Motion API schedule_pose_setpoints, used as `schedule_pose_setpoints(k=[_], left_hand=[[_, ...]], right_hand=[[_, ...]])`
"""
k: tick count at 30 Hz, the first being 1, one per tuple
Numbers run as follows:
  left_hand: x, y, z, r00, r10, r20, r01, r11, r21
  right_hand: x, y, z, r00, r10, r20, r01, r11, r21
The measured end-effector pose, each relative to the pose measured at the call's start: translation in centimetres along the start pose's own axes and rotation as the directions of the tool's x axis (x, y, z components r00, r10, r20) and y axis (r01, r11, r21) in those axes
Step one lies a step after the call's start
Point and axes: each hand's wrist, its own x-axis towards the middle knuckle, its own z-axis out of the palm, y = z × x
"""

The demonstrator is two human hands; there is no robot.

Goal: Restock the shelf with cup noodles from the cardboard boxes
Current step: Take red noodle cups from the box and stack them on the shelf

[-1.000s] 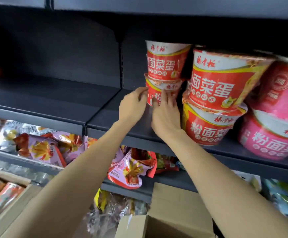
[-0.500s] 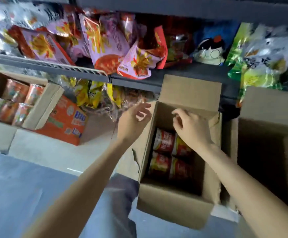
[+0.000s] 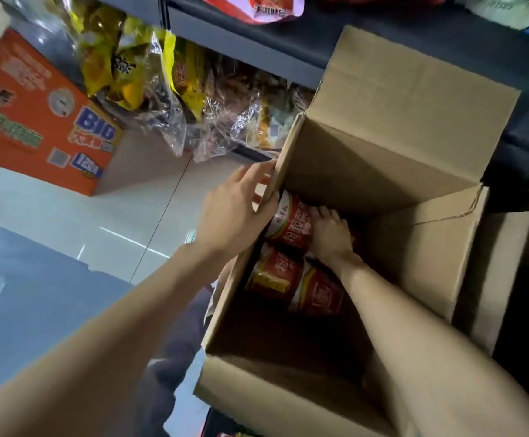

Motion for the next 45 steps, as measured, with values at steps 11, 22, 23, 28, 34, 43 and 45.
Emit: schedule_pose_setpoints(k=[11, 22, 23, 28, 34, 43, 45], left_hand=[[-0.4, -0.6, 1.3, 1.0, 0.011, -0.024, -0.011, 1.0, -0.002], [-0.1, -0.7, 1.2, 0.999, -0.035, 0.015, 0.034, 0.998, 0.061], [-0.1, -0.7, 1.2, 0.999, -0.05, 0.017, 0.049, 0.997, 0.067], [-0.8, 0.4, 0.3, 0.988, -0.141, 0.055, 0.141, 0.99, 0.001], [-4.8, 4.0, -2.7, 0.953, -0.288, 0.096, 0.302, 0.869, -0.391], [-5.5, 7.4, -8.7, 0.844, -0.336, 0.419, 0.532, 0.412, -0.74], [-5.4, 7.1, -9.3, 0.862, -0.341, 0.374, 0.486, 0.351, -0.8]], right_hand=[[8.3, -1.1, 8.3, 1.0, 0.009, 0.017, -0.007, 0.995, -0.095], [3.5, -0.9, 3.5, 0.987, -0.017, -0.161, 0.021, 1.0, 0.023], [1.9, -1.0, 2.1, 0.982, -0.004, -0.19, 0.022, 0.995, 0.092], [-7.4, -0.7, -4.1, 0.91, 0.211, -0.357, -0.03, 0.892, 0.451], [-15.1, -0.6, -9.0, 0.818, 0.329, -0.472, 0.212, 0.589, 0.78], [-15.9, -6.8, -12.8, 0.799, 0.152, -0.582, 0.486, 0.408, 0.773], [-15.3, -7.4, -13.8, 0.807, 0.068, -0.587, 0.511, 0.418, 0.751]])
